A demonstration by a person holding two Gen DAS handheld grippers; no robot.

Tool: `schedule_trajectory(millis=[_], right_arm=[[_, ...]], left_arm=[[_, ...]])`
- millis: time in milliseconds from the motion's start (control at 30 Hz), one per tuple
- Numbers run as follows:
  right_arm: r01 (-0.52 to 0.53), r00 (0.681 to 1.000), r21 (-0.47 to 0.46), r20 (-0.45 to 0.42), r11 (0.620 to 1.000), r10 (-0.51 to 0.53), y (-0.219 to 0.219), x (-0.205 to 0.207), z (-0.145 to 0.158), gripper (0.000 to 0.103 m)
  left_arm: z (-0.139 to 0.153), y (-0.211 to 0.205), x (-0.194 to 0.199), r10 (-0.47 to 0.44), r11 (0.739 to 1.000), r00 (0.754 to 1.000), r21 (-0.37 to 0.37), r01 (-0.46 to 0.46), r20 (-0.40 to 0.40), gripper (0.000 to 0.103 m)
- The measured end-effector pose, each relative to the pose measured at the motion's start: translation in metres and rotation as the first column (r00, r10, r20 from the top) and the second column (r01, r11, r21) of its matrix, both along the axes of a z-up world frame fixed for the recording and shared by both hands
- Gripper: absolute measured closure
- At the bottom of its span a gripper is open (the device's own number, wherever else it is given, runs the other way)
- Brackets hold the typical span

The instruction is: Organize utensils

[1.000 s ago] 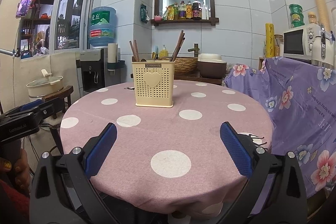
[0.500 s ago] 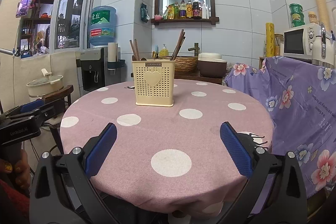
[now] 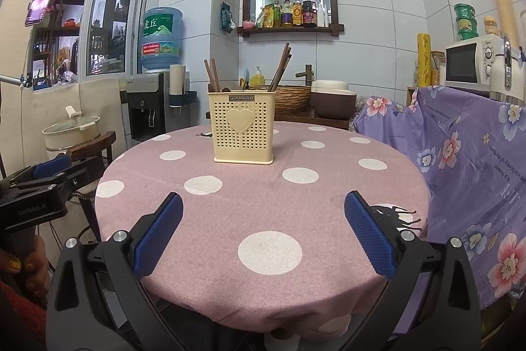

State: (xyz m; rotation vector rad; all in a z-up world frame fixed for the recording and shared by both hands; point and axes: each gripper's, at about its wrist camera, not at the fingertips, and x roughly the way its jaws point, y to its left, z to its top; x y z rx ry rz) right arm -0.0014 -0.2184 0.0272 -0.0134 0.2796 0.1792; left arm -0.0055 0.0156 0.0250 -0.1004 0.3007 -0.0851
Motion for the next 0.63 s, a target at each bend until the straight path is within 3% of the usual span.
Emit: schedule_trajectory(millis=[633], right_arm=[[-0.001,1.000,0.003,-0.011,1.000,0.001,0.0007,0.0013,-0.0029,0.006]], left_arm=[[-0.0021,0.0007,0.0012,-0.003,0.999,1.000,0.033,0.003,-0.012,0.005]])
